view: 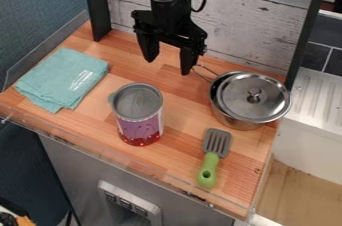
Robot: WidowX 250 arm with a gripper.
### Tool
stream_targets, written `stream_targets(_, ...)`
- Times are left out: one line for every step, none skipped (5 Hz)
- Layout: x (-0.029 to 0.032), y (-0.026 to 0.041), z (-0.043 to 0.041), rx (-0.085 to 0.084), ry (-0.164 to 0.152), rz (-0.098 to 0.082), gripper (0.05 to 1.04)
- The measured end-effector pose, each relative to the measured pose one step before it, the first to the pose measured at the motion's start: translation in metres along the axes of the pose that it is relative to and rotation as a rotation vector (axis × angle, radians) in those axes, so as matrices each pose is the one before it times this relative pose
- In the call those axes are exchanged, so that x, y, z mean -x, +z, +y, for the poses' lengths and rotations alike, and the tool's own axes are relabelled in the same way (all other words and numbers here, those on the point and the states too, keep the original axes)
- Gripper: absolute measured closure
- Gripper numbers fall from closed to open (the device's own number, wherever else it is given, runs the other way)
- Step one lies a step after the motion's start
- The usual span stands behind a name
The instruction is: Move the light blue cloth to the upper side of the table
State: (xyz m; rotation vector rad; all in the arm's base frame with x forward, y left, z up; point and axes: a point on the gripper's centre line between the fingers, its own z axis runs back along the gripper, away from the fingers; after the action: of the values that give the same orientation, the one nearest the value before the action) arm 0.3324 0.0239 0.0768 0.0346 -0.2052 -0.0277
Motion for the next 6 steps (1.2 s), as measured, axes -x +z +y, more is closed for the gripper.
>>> stream_targets(0.00393, -0.00883, -0.00108, 0.0063, 0.0025, 0.0303, 0.085)
stream_targets(0.00096, 0.00028, 0.02376, -0.0044, 0.055, 0.006, 0.085)
stream_targets(-0.00542, 0.00479, 0.02761, -0.0105, 0.0788, -0.0155, 0.085)
stream_targets(-0.00106, 0.00225, 0.04101, -0.0418, 0.0632, -0.0027, 0.085)
stream_targets(0.01559, -0.01266, 0.0516, -0.0246, -0.001, 0.0104, 0.085)
stream_targets(0.01084, -0.00771, 0.0267, -0.015, -0.0081, 0.0136, 0.085)
